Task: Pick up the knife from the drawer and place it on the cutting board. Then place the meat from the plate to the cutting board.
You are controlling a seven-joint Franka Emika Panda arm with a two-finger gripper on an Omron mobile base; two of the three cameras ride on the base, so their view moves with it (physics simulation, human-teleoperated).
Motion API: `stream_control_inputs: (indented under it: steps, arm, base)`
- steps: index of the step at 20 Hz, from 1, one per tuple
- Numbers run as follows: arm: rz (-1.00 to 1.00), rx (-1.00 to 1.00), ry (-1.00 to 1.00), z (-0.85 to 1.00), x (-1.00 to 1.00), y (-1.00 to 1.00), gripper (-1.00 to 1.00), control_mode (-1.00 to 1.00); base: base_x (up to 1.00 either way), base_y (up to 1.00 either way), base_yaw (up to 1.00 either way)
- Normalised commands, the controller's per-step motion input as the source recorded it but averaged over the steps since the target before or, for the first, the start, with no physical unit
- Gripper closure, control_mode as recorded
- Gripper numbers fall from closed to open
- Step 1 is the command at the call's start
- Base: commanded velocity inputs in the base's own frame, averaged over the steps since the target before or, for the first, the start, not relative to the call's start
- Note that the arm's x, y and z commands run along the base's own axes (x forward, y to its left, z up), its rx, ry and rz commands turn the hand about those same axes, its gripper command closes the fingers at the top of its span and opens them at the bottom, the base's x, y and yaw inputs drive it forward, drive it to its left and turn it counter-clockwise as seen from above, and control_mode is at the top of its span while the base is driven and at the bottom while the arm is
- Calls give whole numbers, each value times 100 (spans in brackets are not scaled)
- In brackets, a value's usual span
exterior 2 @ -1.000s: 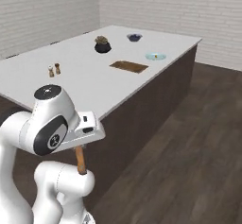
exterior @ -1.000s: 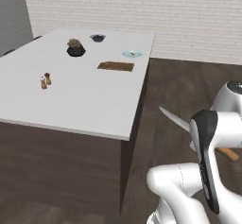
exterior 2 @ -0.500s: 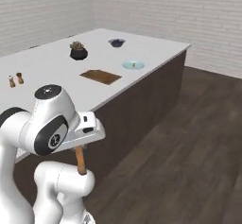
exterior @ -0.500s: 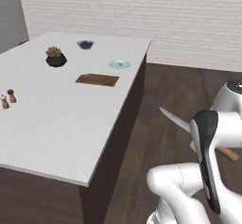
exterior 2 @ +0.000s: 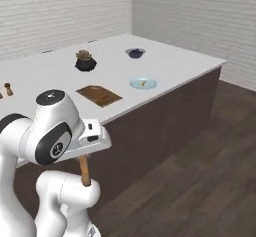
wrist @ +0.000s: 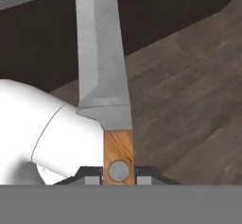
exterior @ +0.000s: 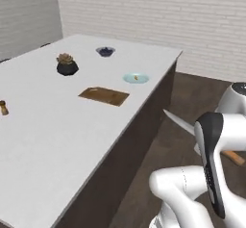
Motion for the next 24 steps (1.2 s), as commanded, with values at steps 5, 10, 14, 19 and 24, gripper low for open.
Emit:
stream_control_inputs:
  steps: [5, 10, 14, 19, 24]
  arm:
    - [0, 0, 0, 0, 0, 0, 100, 100]
    - [0, 0, 0, 0, 0, 0, 100, 100]
    - [0, 0, 0, 0, 0, 0, 100, 100]
    - [0, 0, 0, 0, 0, 0, 100, 100]
    - [0, 0, 0, 0, 0, 0, 100, 100]
  base:
    - [100, -58, 58]
    - [51, -91, 63]
    - [39, -84, 73]
    - [32, -91, 65]
    - [49, -72, 31]
